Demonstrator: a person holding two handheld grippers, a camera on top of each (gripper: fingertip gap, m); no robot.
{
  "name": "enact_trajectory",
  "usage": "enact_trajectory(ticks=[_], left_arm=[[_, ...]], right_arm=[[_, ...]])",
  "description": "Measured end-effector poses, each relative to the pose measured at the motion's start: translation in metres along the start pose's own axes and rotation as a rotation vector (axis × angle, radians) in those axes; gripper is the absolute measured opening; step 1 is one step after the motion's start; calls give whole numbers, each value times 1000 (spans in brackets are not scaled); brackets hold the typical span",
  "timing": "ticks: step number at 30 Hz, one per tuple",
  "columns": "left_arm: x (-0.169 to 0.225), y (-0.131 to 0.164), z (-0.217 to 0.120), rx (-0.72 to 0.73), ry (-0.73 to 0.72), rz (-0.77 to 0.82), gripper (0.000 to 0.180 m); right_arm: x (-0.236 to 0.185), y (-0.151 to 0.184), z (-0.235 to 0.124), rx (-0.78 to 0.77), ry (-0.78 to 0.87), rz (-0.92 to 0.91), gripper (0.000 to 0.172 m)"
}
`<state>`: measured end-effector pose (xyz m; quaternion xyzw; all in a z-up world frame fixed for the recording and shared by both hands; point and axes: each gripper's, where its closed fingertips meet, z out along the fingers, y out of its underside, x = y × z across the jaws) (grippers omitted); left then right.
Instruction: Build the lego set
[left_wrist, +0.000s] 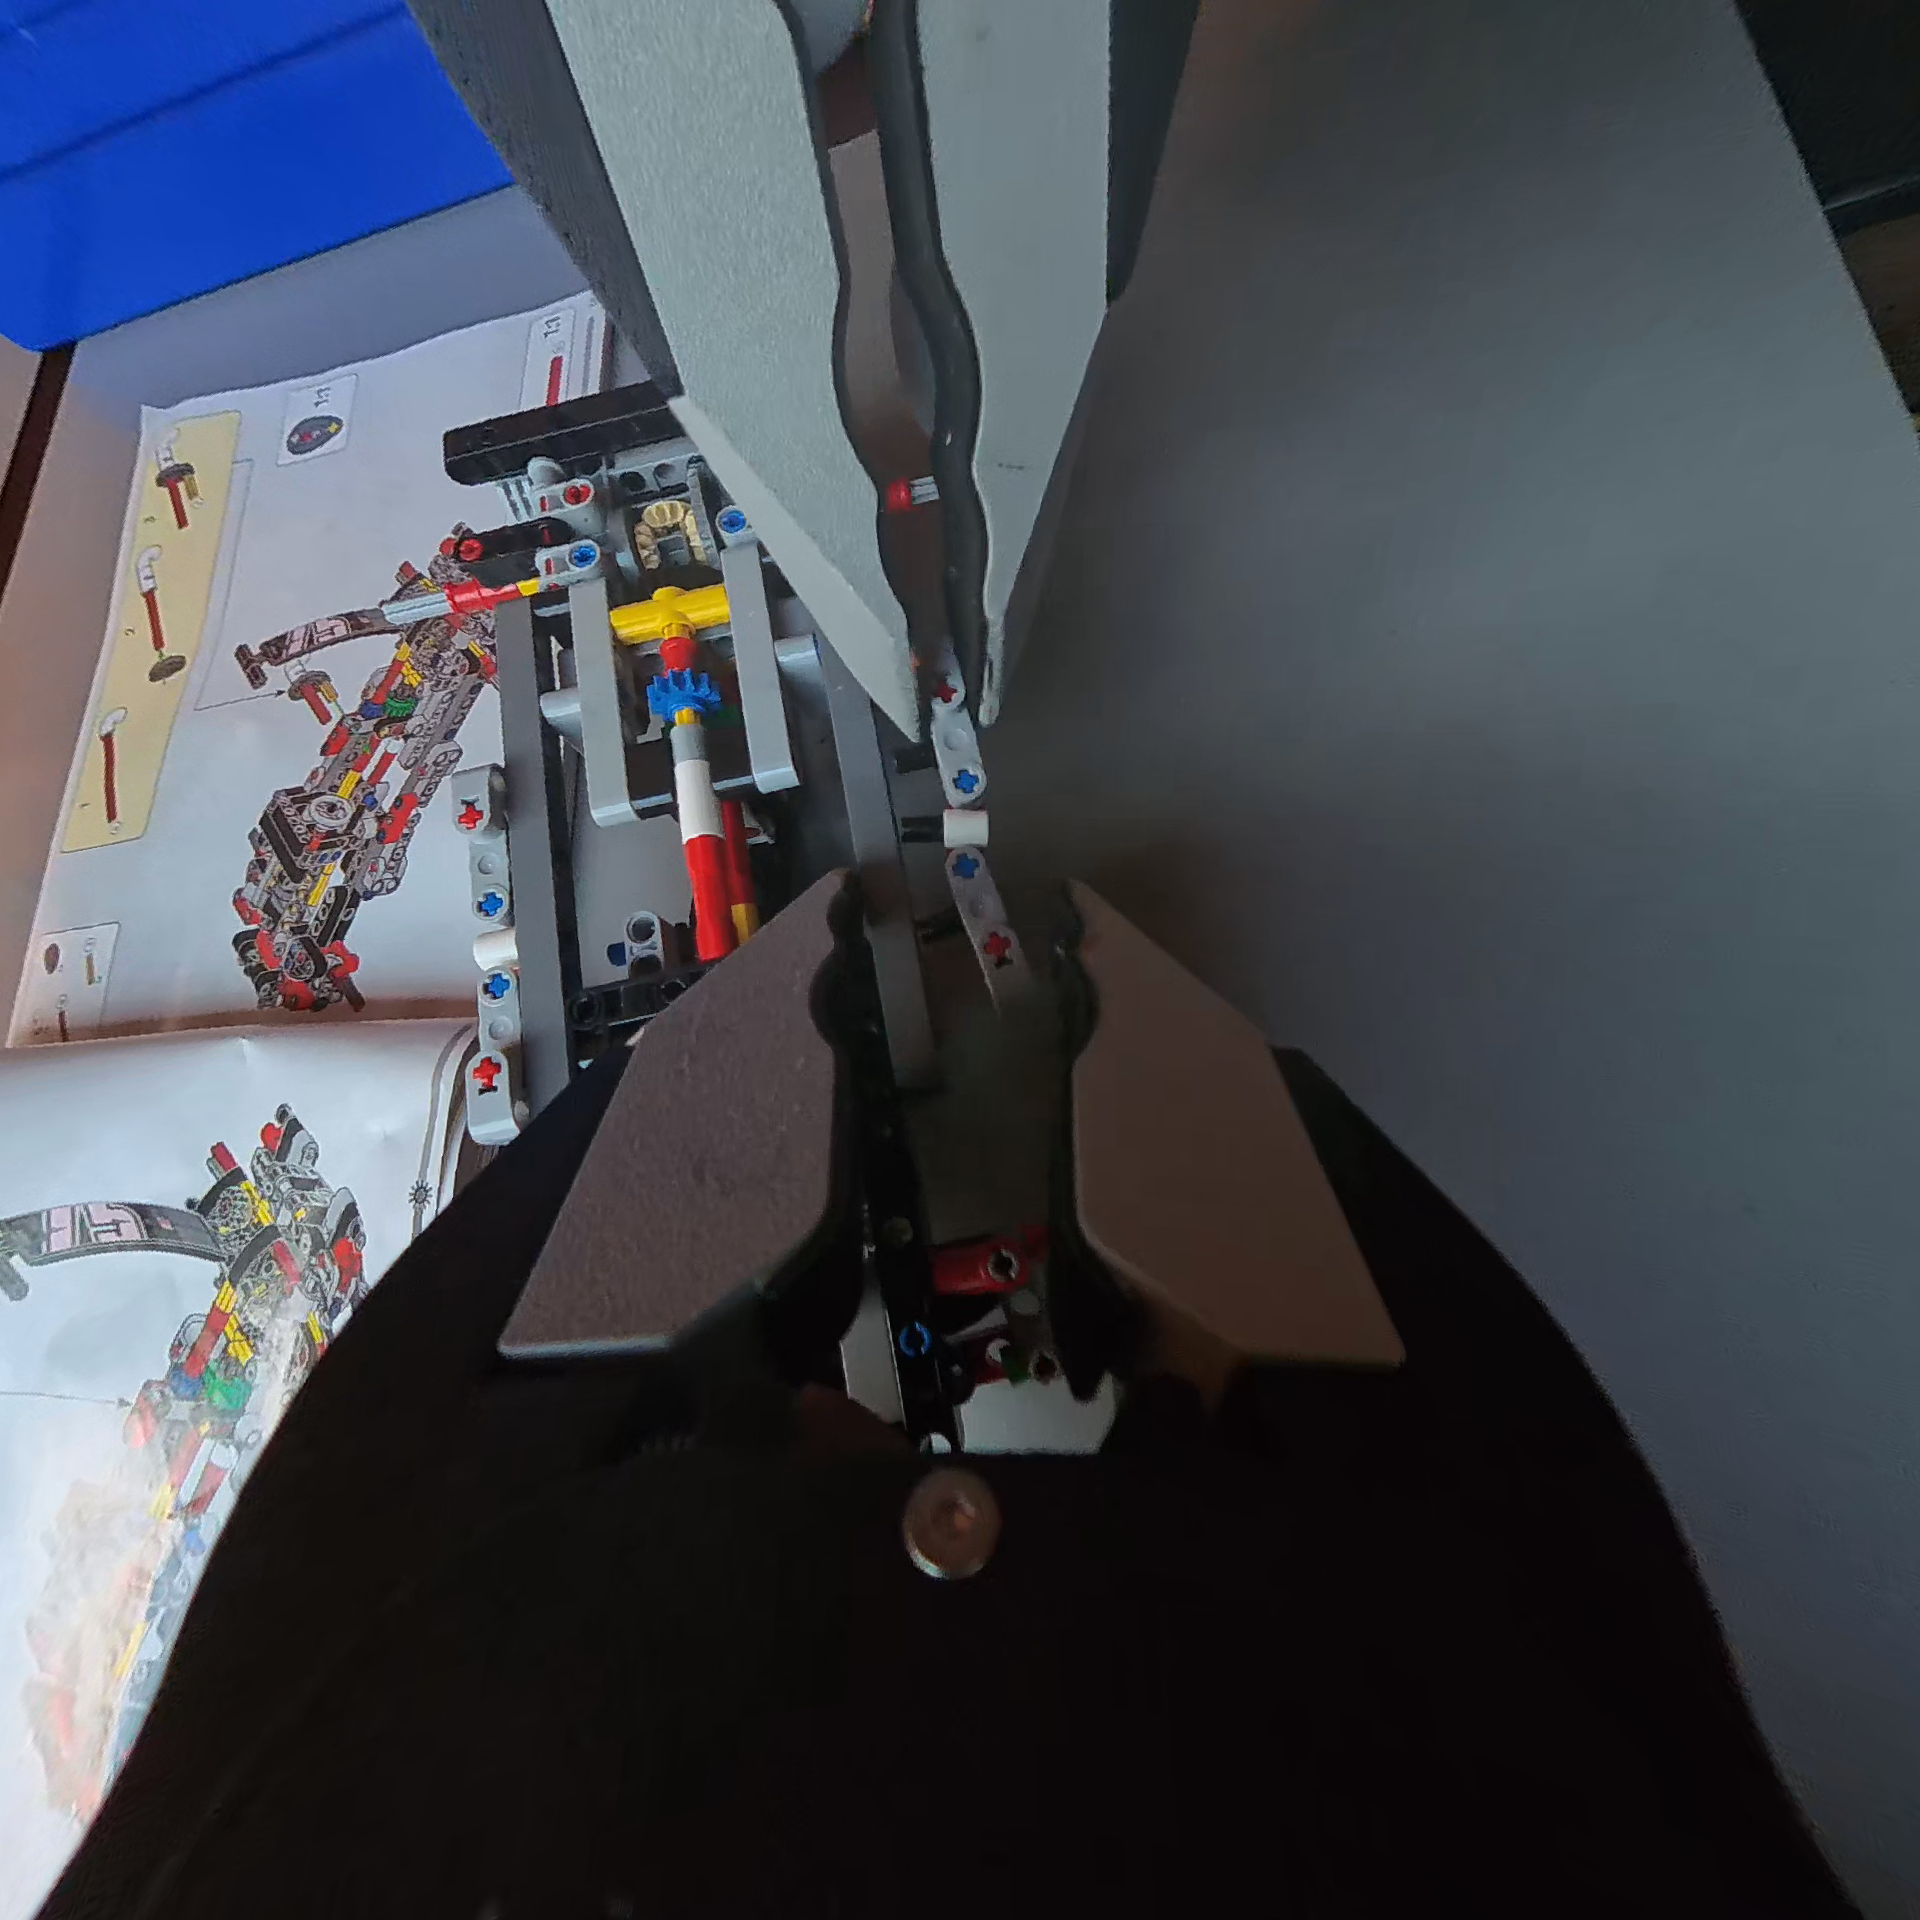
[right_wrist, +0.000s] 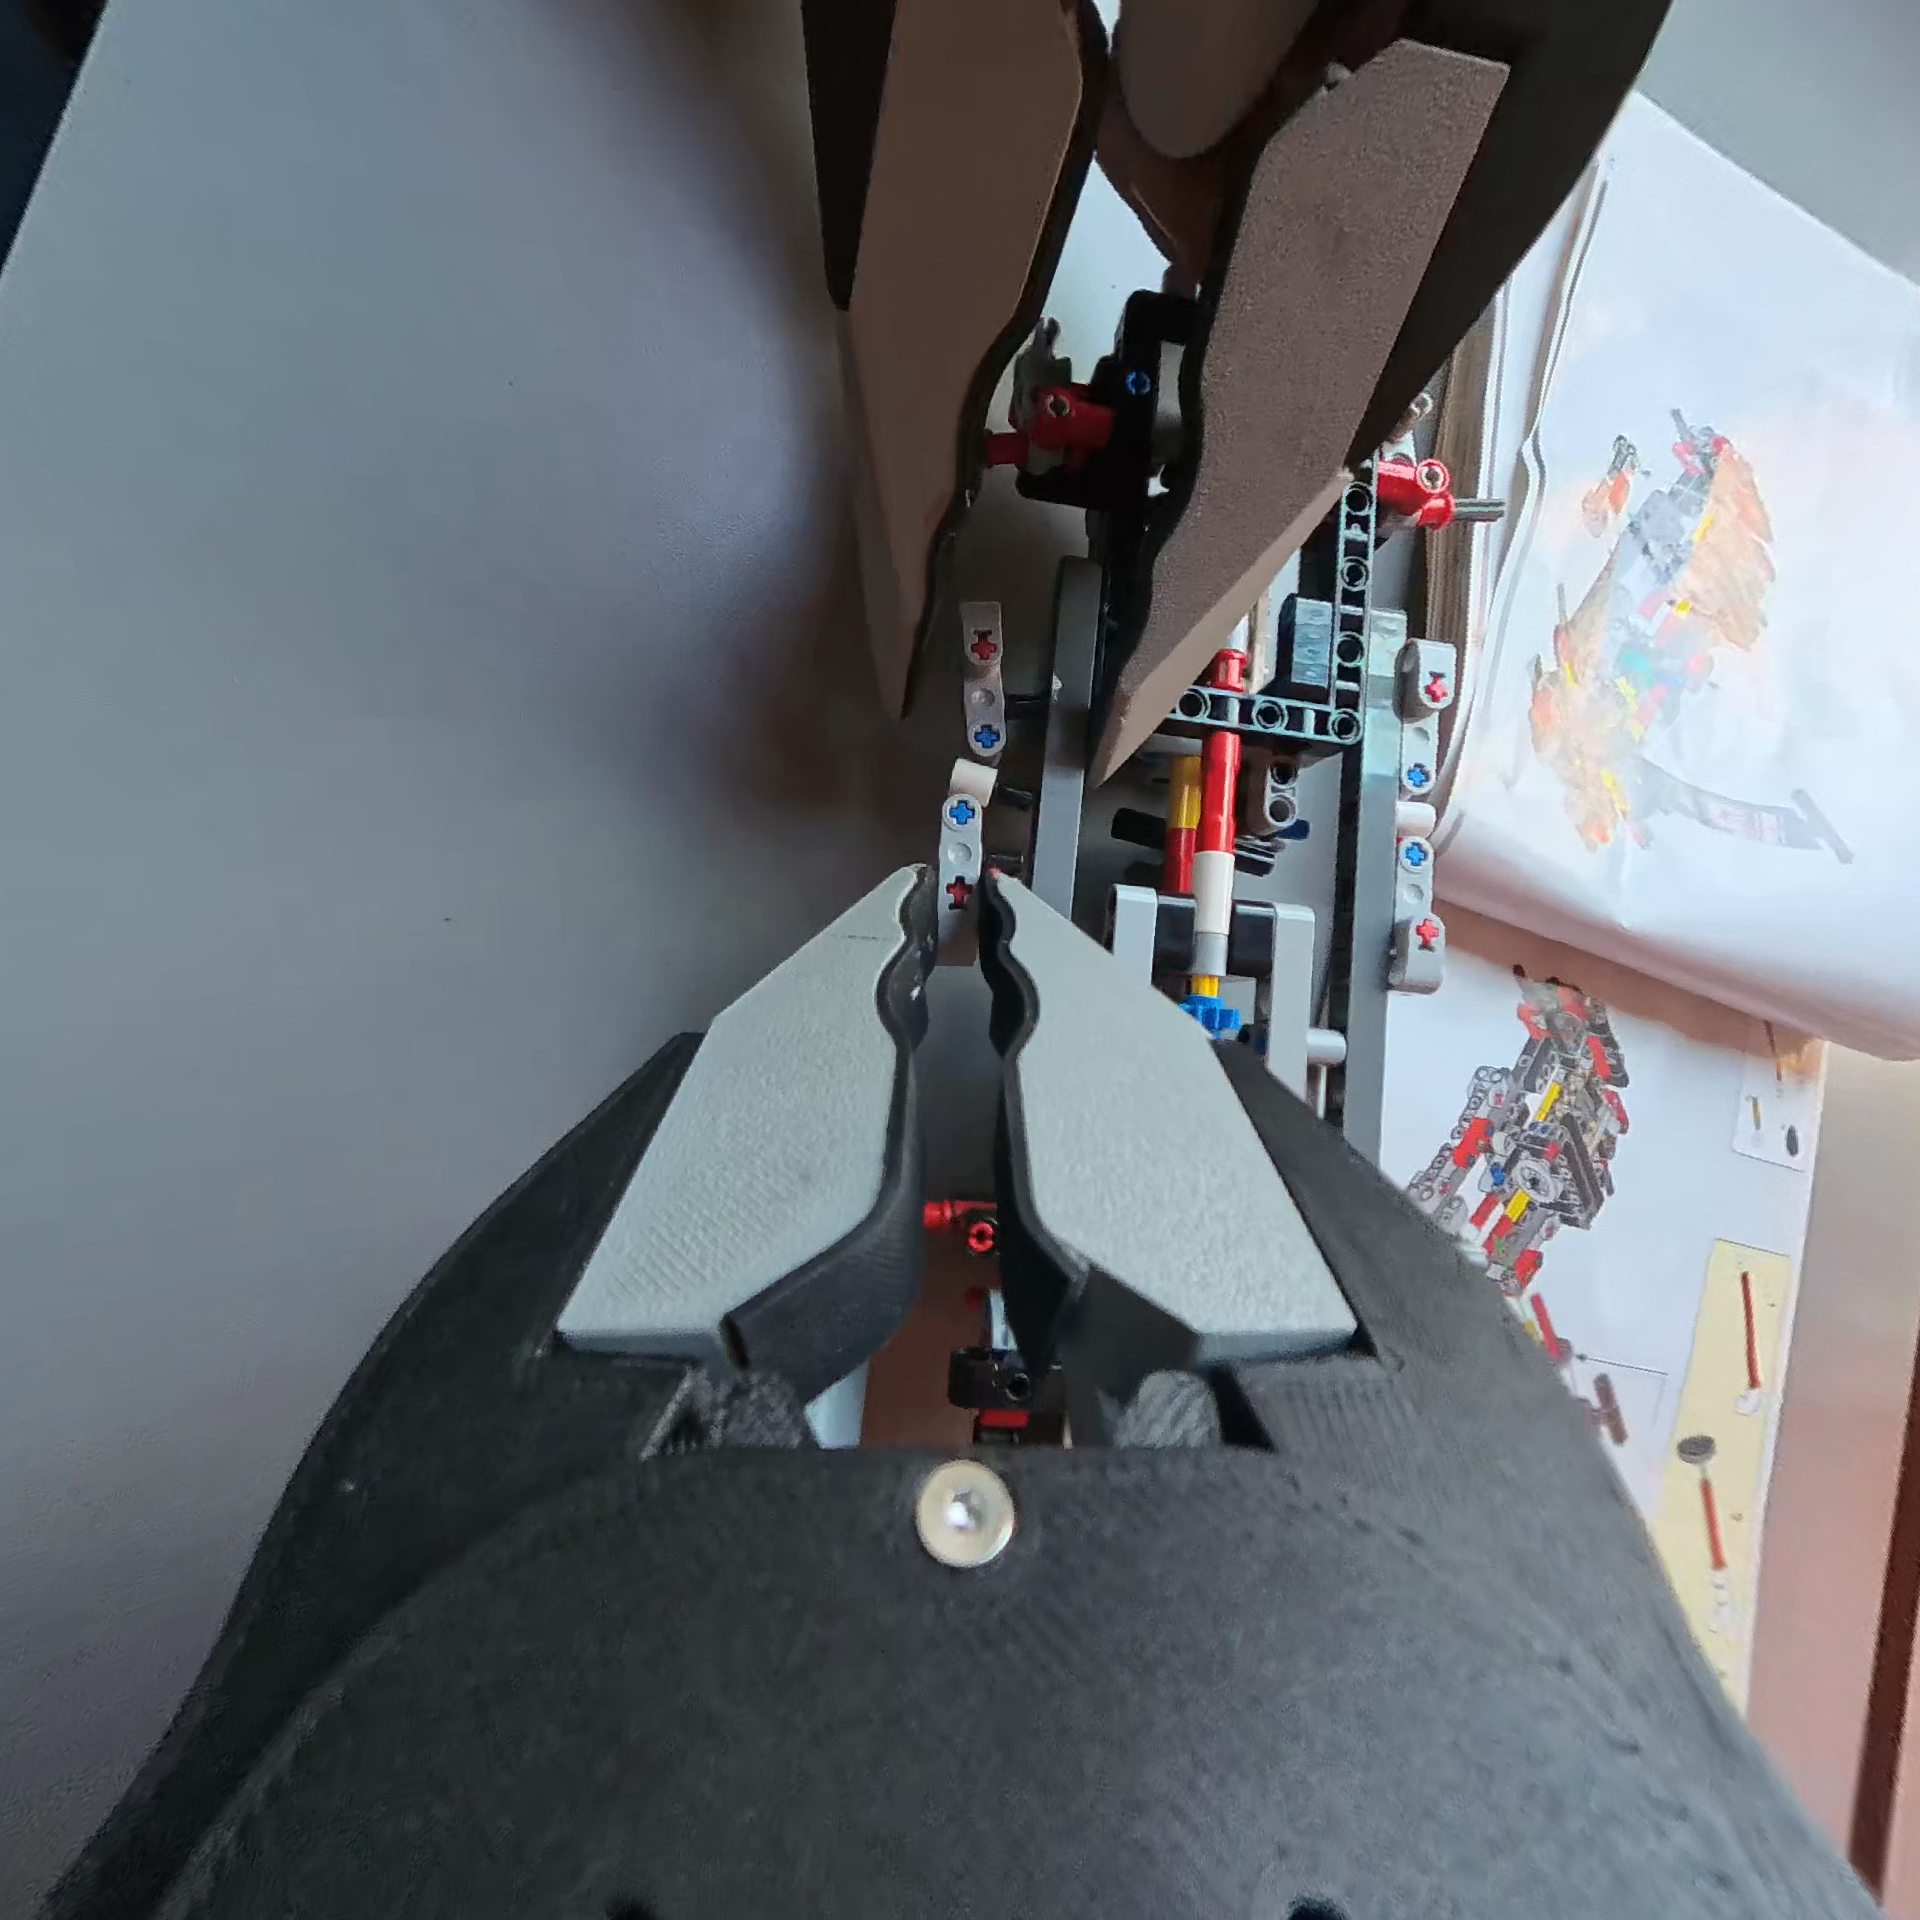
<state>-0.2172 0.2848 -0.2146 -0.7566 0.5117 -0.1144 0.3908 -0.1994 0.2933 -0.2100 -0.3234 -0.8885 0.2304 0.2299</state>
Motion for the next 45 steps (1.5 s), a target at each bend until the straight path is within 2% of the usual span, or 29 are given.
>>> enact_trajectory(ticks=[19, 24, 34, 45], left_arm=[[-6, 2, -1, 3, -14, -30, 32], [-9, 3, -2, 9, -26, -39, 27], [-10, 6, -3, 5, -34, -14, 25], [-12, 7, -4, -7, -8, -67, 25]], right_arm=[[7, -2, 2, 29, 15, 118, 6], [9, -5, 1, 14, 27, 151, 6], [10, -7, 4, 64, 56, 221, 6], [14, -1, 10, -4, 187, 139, 8]])
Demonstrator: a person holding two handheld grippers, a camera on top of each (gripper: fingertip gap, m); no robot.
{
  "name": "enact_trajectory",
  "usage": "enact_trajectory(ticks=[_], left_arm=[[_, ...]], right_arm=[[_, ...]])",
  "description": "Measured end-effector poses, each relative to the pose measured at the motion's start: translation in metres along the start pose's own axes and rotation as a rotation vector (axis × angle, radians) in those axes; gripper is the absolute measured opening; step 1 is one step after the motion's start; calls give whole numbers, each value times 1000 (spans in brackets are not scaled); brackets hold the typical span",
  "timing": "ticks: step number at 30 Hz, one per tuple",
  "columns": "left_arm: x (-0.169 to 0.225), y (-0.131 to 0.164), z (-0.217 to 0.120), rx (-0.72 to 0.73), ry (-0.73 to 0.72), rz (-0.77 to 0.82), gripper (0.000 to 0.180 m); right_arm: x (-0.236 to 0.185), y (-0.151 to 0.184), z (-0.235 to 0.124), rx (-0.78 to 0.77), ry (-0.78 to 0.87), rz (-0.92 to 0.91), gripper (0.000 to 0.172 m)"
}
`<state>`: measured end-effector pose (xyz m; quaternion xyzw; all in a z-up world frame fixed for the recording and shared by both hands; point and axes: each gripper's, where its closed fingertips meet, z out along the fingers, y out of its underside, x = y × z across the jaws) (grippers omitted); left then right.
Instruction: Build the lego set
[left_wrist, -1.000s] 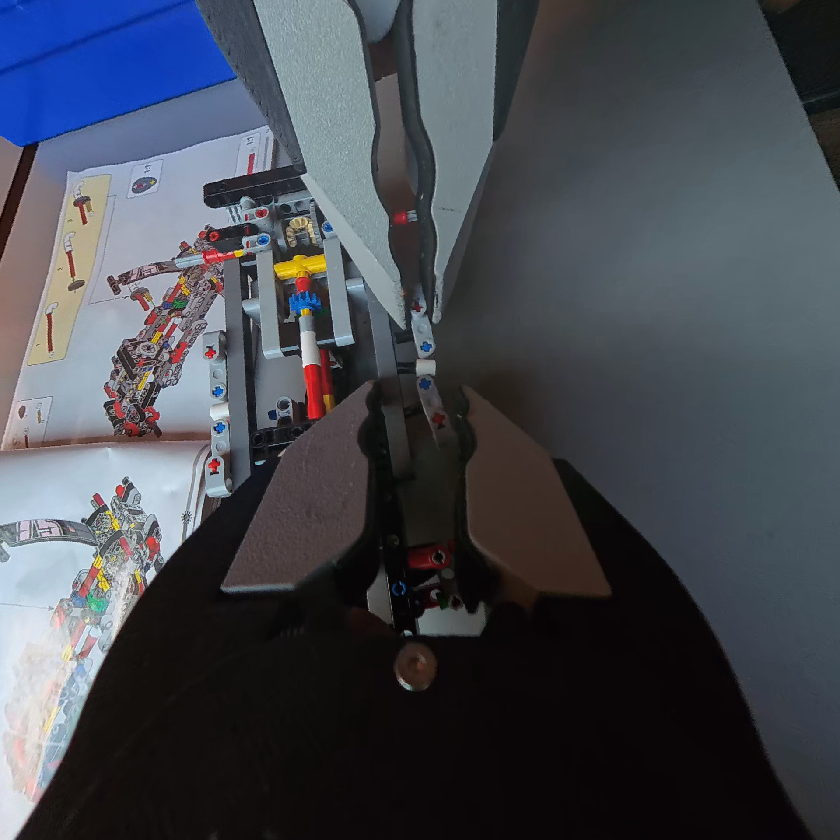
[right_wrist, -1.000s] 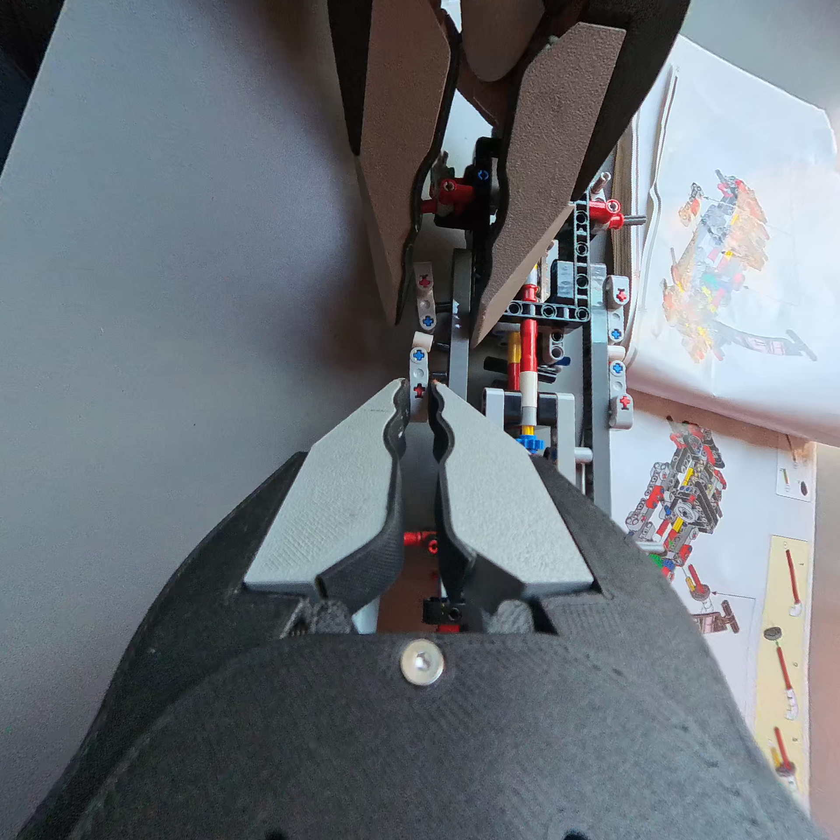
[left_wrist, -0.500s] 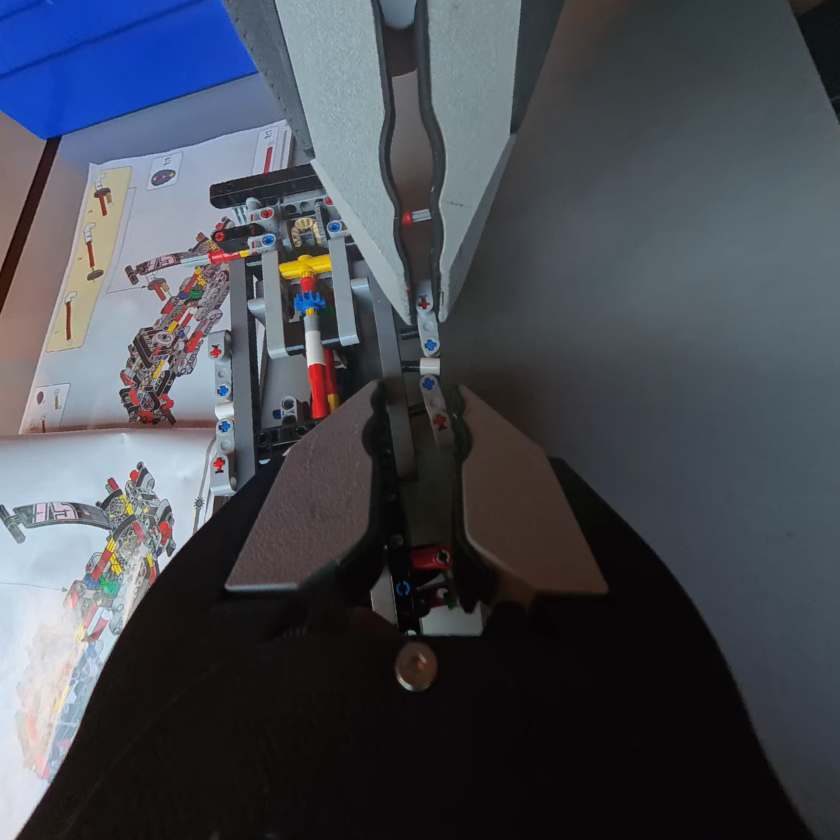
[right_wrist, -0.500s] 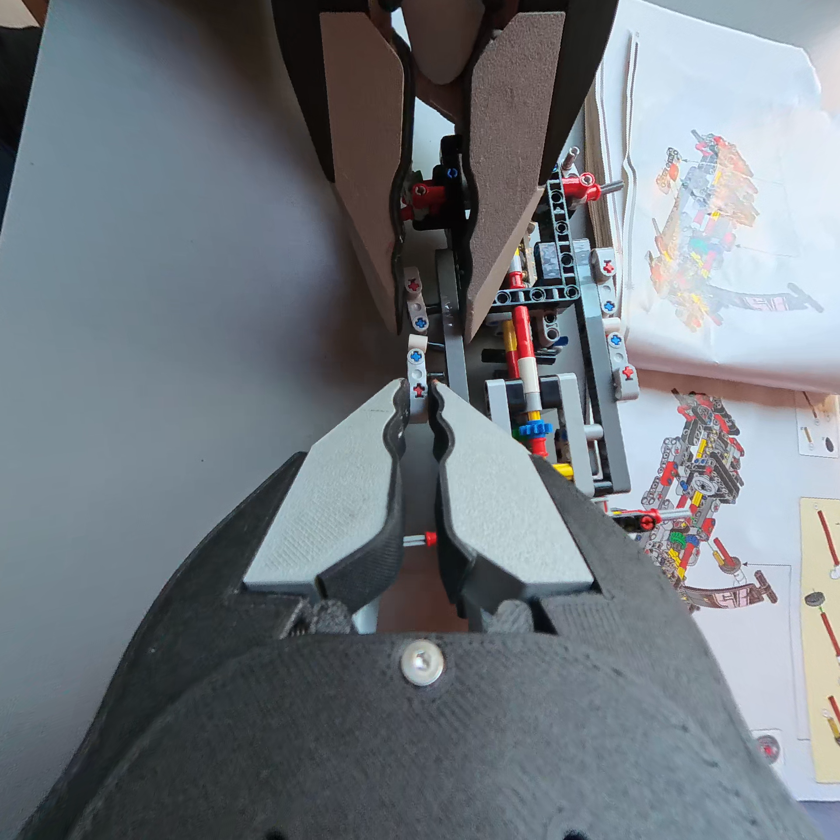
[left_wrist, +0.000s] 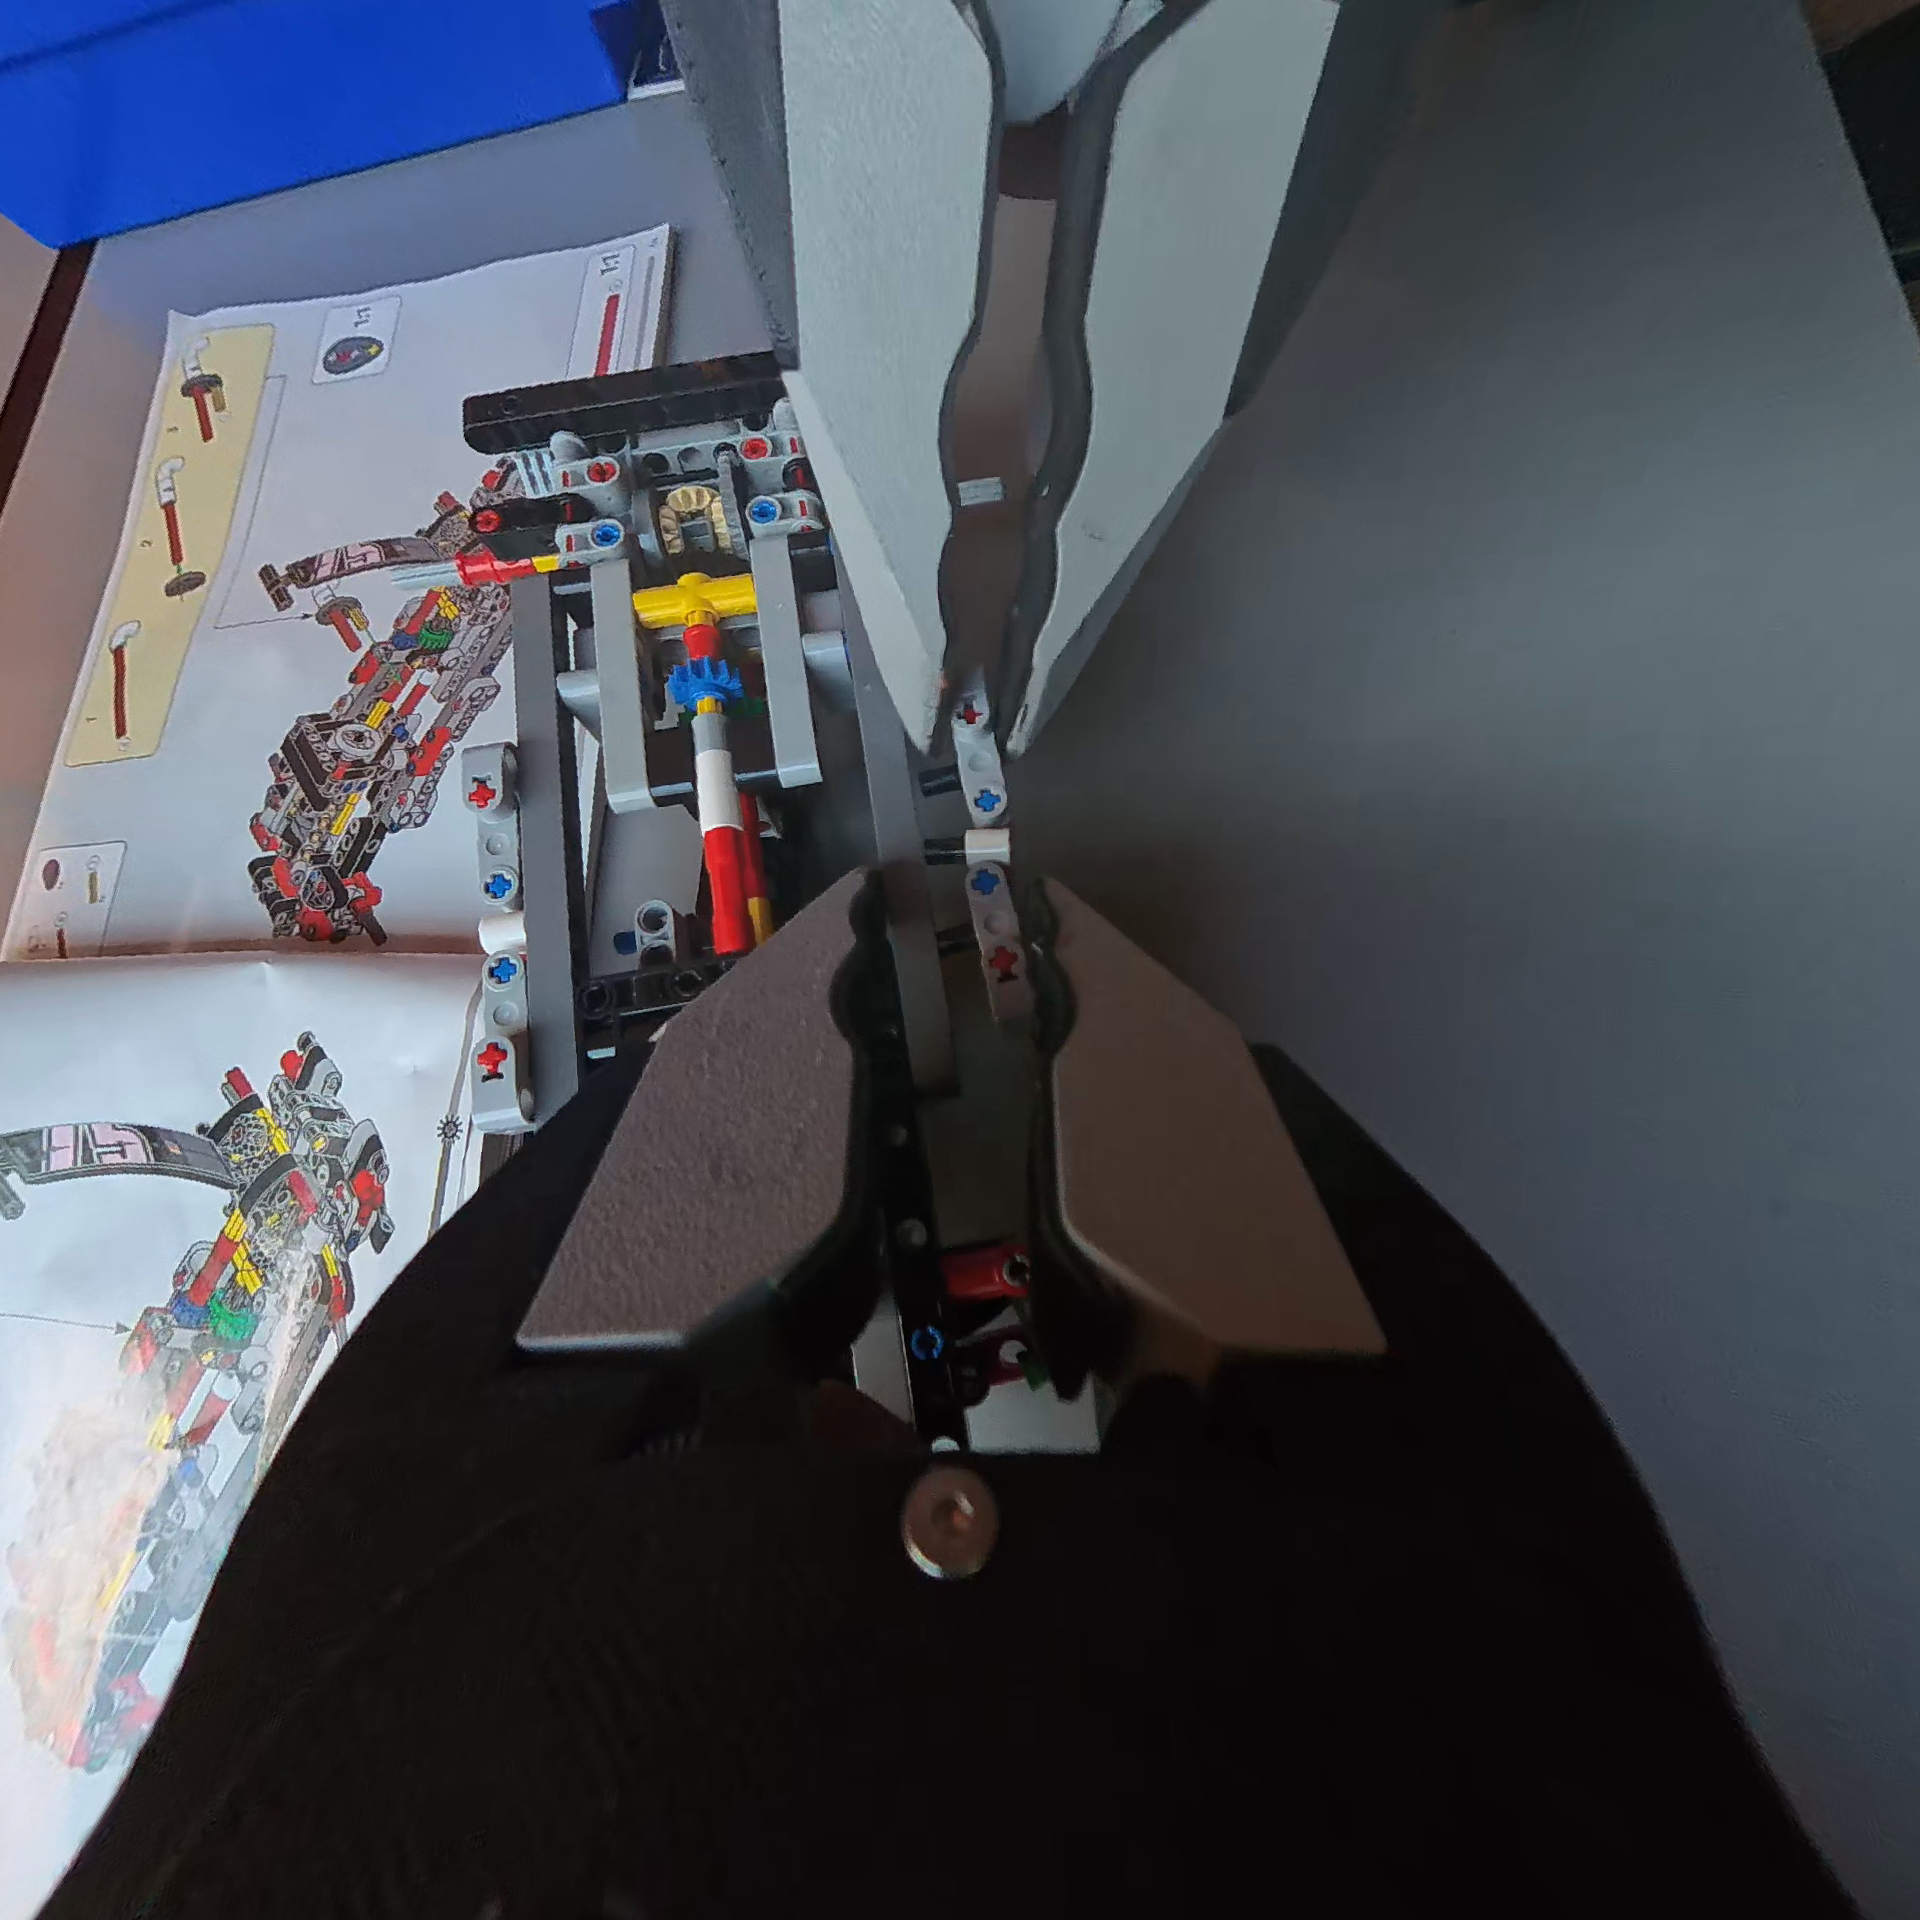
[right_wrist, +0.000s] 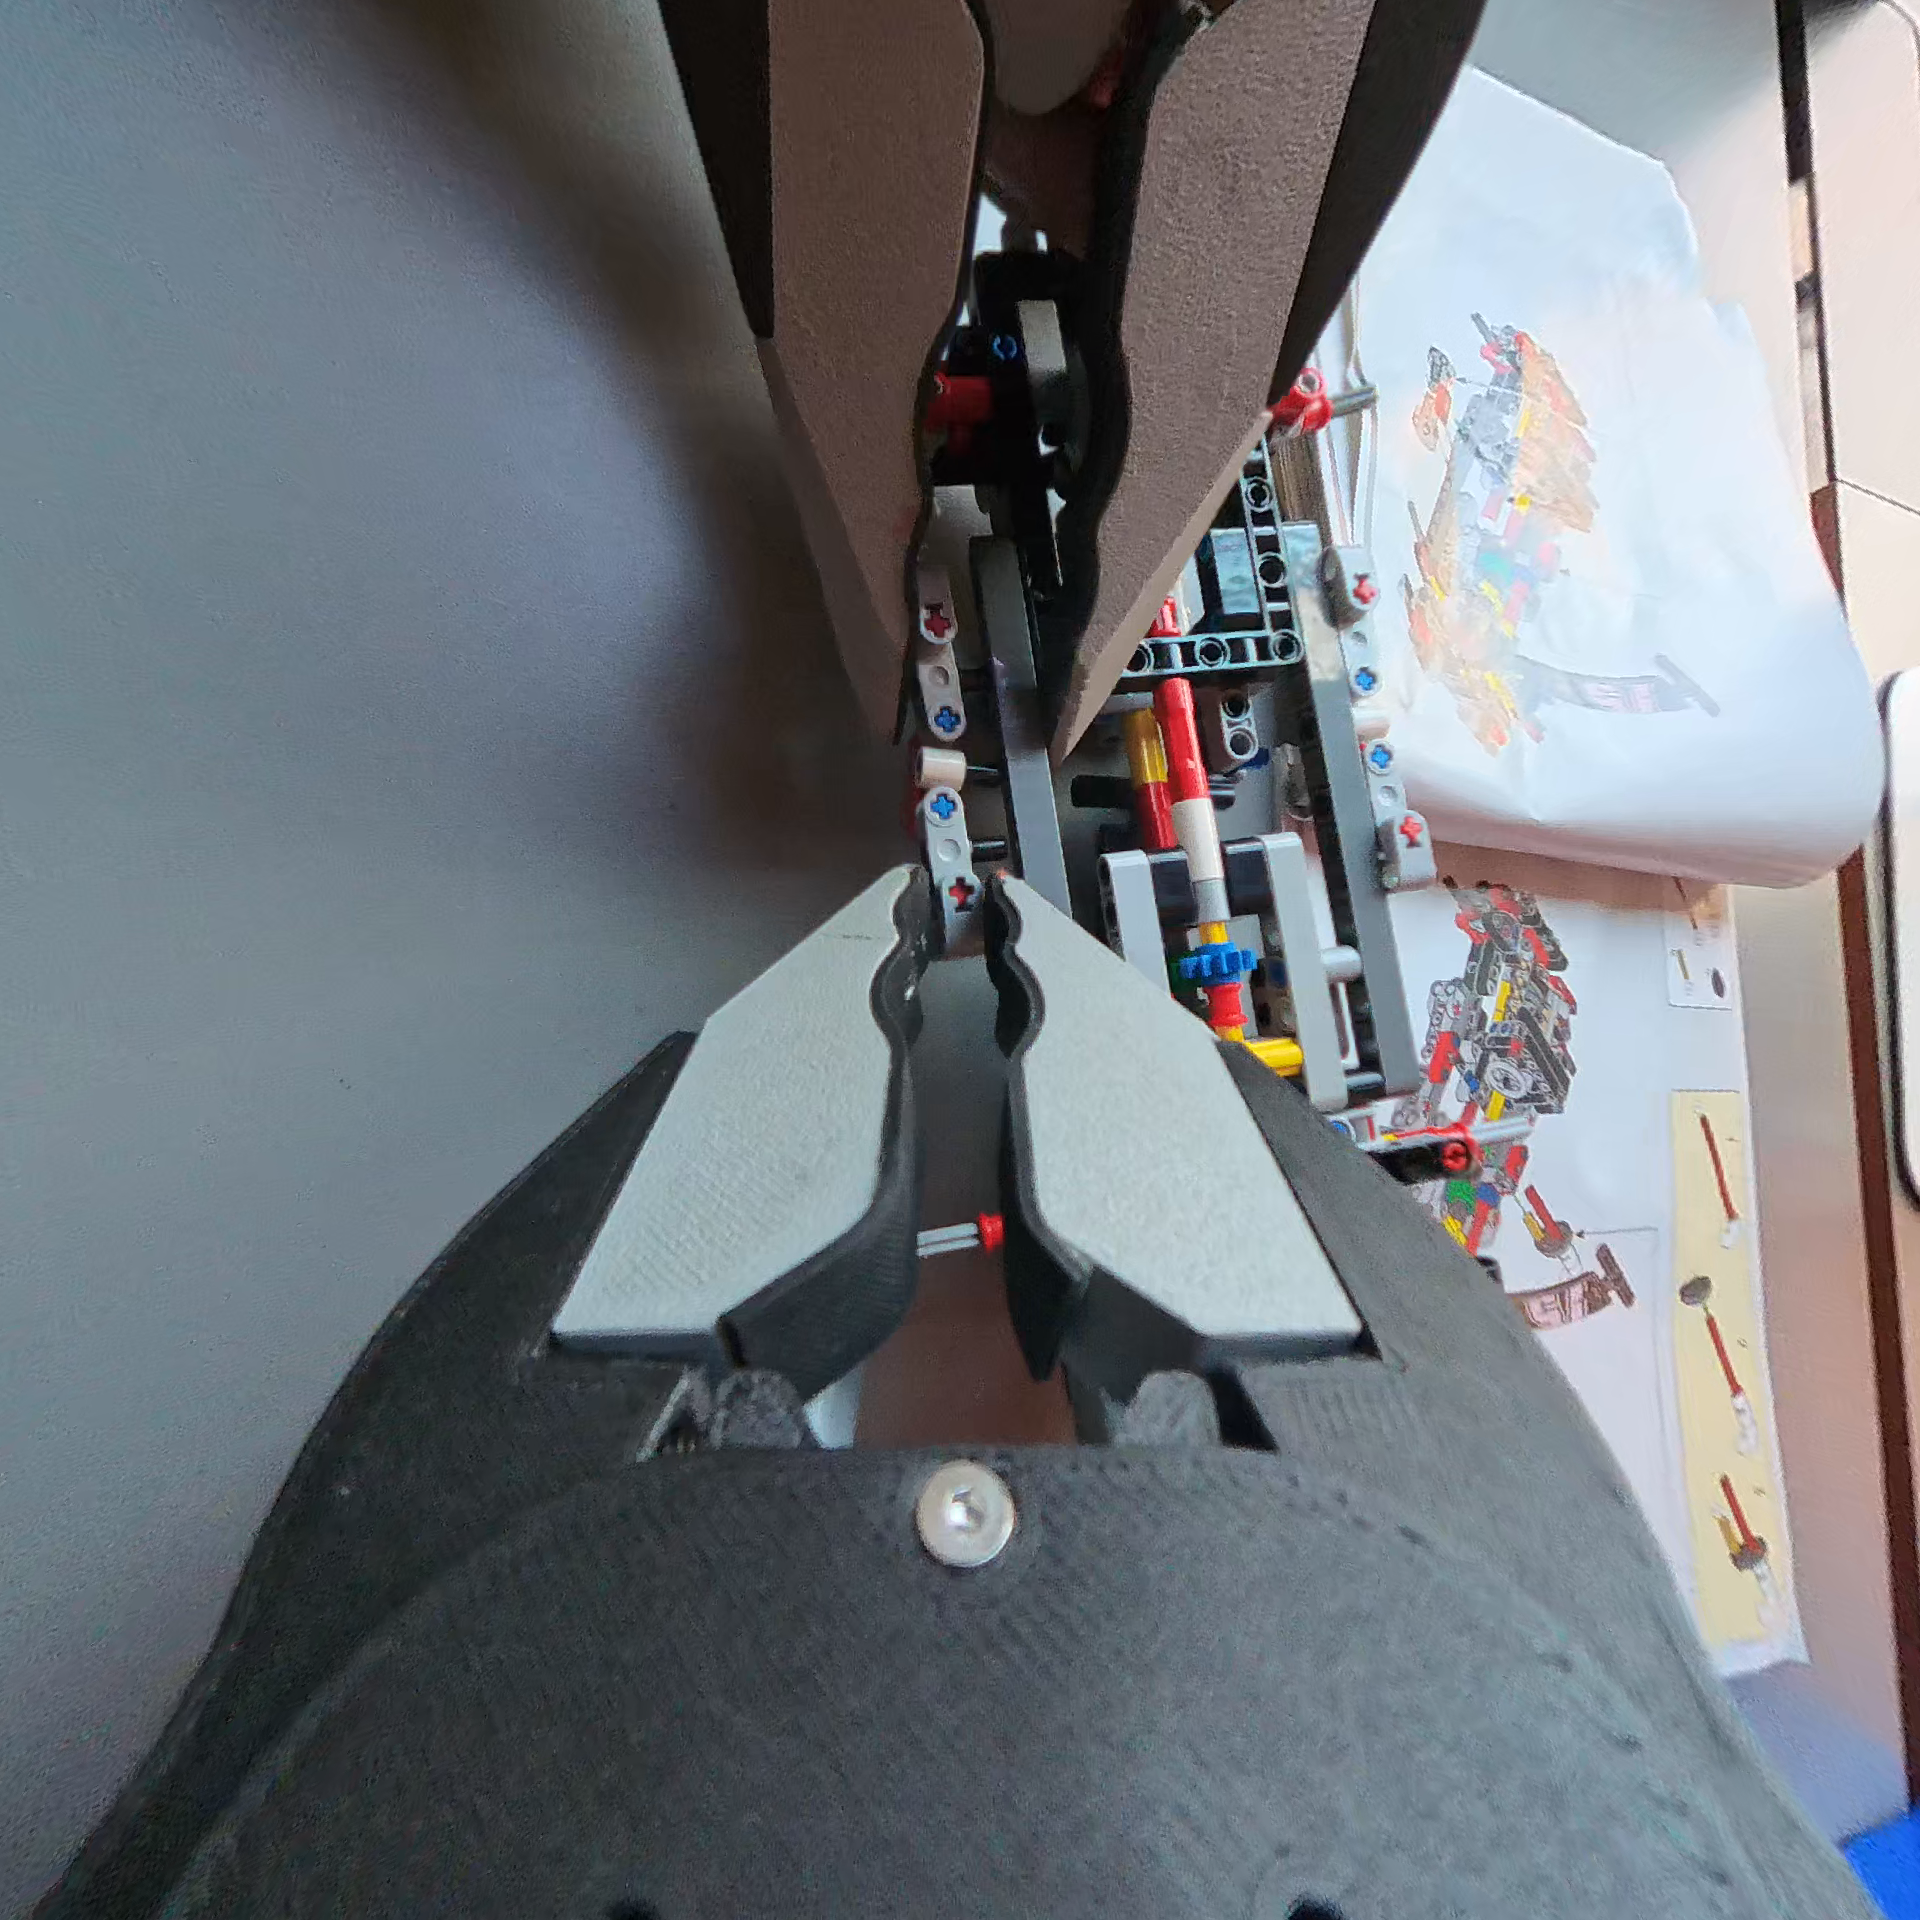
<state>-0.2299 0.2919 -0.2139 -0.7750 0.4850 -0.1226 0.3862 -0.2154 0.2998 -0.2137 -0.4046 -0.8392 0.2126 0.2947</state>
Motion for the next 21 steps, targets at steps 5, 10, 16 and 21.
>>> enact_trajectory(ticks=[5, 10, 16, 21], left_arm=[[-1, 0, 0, 3, 0, -8, 25], [-5, 0, 1, 1, -47, 4, 26], [-5, -1, 1, 11, -34, -29, 27], [-5, -1, 1, 16, -35, -32, 28]], right_arm=[[-2, 2, 2, -37, 65, -34, 8], [5, 3, 0, -57, 139, -23, 8], [8, 5, 0, -17, 140, 1, 8], [9, 5, 0, 4, 139, 14, 7]])
